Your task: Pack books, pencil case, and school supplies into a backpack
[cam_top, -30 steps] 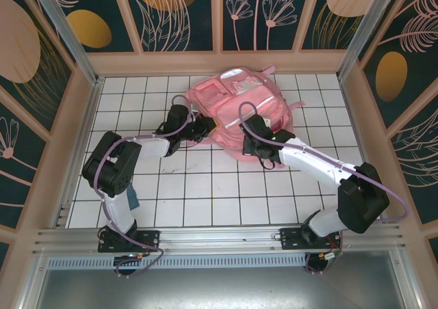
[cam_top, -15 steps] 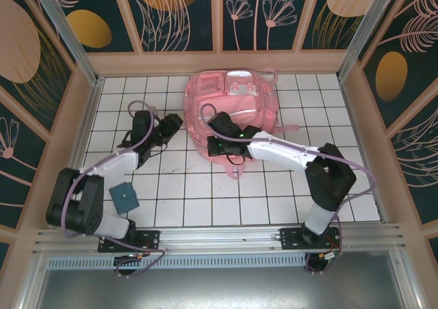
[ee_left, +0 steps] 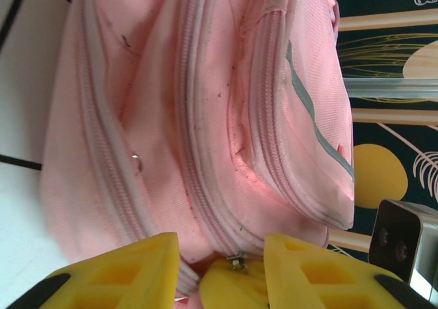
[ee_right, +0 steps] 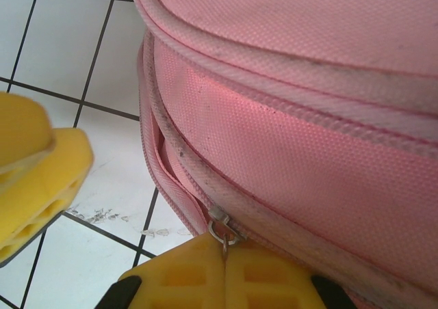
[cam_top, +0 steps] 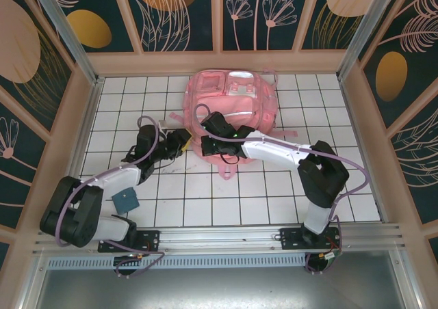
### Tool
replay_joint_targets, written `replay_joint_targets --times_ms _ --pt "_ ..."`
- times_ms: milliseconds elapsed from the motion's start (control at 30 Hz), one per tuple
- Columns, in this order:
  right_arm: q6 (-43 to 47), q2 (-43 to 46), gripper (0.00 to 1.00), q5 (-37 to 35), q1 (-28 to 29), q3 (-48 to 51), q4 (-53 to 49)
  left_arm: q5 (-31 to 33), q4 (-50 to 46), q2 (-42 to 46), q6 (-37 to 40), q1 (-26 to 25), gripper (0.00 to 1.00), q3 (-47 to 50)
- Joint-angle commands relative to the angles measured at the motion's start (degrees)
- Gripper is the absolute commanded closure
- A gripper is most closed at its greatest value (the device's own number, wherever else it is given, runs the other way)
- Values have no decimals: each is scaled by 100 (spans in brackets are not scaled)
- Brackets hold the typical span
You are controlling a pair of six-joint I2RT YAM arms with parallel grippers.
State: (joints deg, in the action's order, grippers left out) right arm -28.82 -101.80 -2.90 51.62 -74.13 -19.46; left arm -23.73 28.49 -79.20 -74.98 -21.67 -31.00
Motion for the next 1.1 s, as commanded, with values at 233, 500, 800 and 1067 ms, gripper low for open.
replay_joint_targets --times_ms 233,500,800,1067 --pt "0 203 100 178 136 68 185 79 875 -823 -723 -276 64 -281" --pt "-54 285 100 175 149 150 175 -118 2056 -1478 -1237 -276 67 -376" --pt "-226 371 100 -219 176 163 -386 20 1721 -1530 -1010 -276 92 -481" --pt "-827 866 96 -1448 105 614 -1360 304 1051 -1170 -528 -274 100 -617"
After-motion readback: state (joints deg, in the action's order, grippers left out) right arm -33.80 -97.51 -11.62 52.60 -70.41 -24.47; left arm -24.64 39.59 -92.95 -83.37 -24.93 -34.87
